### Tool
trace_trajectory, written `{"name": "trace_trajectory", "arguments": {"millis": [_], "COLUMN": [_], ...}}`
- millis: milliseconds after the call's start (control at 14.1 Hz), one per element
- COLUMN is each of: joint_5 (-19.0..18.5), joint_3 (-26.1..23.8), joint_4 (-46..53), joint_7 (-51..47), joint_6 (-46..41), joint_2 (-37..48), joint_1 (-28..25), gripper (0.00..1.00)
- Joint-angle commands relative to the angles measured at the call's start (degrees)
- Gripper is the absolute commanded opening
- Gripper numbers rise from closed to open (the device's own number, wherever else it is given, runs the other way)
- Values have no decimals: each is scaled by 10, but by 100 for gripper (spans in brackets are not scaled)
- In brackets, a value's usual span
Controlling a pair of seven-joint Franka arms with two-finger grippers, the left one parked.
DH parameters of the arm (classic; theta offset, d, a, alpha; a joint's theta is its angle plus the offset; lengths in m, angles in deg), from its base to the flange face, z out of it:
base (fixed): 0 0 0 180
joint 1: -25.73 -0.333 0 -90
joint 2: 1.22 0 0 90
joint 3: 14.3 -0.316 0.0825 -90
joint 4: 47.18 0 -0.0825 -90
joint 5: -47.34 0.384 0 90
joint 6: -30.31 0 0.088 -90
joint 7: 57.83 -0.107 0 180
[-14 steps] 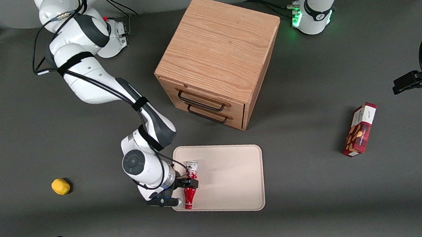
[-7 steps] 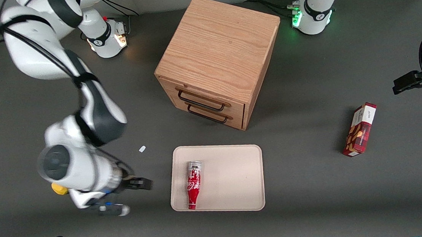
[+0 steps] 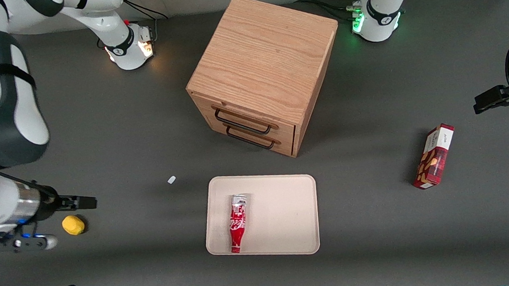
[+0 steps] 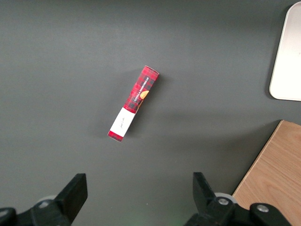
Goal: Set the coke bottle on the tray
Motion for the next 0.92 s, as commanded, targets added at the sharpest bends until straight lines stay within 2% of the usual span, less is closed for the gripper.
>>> {"name": "trace_trajectory", "arguments": {"millis": [0,142,283,496,566,708,850], "joint_5": [31,36,59,60,72,124,125], "joint_3": [-1,-1,0,1,8,48,61], "joint_4": [-185,-266,-333,-400,-419,-445,-439], "joint_7": [10,10,11,19,34,63,98], "joint_6": [46,78,97,98,98,93,78], "joint_2": [152,219,287,362,389,428,433], "joint_1": [19,38,41,51,51,50,48], "gripper": [100,100,100,100,100,100,100]}}
